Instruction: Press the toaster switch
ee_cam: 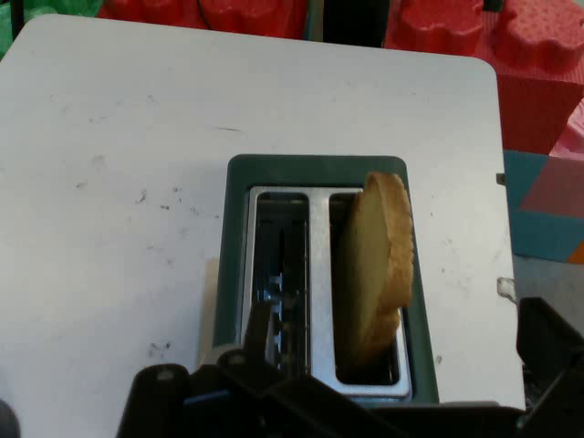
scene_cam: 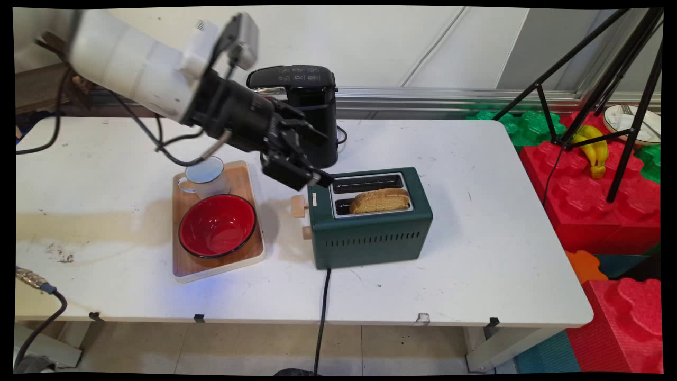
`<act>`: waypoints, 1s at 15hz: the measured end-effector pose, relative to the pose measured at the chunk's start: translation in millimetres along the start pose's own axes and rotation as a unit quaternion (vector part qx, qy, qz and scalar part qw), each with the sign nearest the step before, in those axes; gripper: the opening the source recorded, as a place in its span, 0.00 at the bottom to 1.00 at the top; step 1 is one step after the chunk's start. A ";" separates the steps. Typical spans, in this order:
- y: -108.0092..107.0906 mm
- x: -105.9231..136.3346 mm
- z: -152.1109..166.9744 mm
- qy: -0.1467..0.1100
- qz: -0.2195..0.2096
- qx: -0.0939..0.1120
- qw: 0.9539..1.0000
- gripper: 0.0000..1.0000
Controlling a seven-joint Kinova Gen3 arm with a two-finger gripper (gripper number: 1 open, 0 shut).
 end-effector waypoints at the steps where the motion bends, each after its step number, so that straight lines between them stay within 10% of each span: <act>1: -0.4 -1.7 -8.9 0.002 0.000 0.000 1.000 1.00; 15: -10.6 -31.8 -74.1 -0.007 -0.003 -0.011 1.000 1.00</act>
